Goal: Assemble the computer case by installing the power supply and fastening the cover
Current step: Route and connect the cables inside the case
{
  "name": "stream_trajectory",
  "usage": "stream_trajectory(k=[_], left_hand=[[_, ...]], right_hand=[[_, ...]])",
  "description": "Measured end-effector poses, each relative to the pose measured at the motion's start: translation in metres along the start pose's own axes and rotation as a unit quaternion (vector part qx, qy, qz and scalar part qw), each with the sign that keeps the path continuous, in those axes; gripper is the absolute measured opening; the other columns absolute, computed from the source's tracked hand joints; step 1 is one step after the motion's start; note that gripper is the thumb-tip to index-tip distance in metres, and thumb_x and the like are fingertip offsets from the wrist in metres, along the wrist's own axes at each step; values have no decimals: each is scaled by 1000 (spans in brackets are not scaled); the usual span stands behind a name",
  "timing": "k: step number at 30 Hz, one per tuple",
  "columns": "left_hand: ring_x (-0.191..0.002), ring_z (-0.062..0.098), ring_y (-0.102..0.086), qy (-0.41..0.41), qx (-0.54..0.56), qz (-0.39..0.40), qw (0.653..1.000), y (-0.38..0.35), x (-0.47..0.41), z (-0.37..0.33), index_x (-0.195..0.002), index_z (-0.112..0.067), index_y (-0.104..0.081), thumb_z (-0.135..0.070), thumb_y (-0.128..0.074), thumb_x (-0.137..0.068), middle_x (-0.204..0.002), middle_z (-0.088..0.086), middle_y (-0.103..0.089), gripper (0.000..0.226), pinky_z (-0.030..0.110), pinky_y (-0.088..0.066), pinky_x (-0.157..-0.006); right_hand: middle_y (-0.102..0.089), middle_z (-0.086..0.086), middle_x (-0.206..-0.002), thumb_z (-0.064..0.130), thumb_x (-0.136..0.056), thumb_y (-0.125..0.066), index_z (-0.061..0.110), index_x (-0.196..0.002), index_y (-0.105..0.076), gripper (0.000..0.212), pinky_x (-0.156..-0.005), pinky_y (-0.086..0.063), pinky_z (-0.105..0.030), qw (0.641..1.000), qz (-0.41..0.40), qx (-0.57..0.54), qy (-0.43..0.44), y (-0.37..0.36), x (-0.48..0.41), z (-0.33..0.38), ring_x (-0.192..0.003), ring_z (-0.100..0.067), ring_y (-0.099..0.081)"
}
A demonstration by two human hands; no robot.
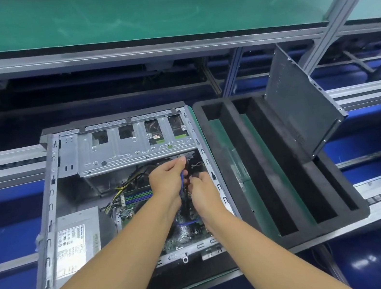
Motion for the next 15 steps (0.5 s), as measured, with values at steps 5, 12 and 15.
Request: stream_trajectory(k=[5,12,15], left_hand=[[-70,13,-60,4,38,-32,999,-6,5,6,-98,-8,-72,-9,-69,-92,-83,3,-68,7,19,-53,-50],[-71,17,-60,49,102,-39,993,-9,6,10,-104,-9,-70,-7,-66,-94,-83,7,-67,11,28,-55,-60],[-70,20,-58,54,114,-44,991,-12,5,9,-102,-7,-71,-6,-68,-93,-78,8,-66,9,30,-56,-65]], right_hand=[[-60,1,-91,15,-107,-36,16,-106,-53,18,-51,-40,-15,1000,-4,9,26,2,0,1,-72,-10,-51],[-64,4,-82,9,-107,-35,23,-95,-60,30,-54,-44,-17,998,11,3,63,4,1,-2,-68,-8,-54],[-66,2,-85,11,-109,-36,25,-95,-61,32,-62,-47,-23,997,11,0,70,3,1,-1,-72,-11,-57]])
Point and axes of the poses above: each hand's wrist, its own x-axis away from the middle knuckle, its own y-axis out of the back of the hand, z = x × y, the point moved 2 cm from there along -x, towards the middle knuckle
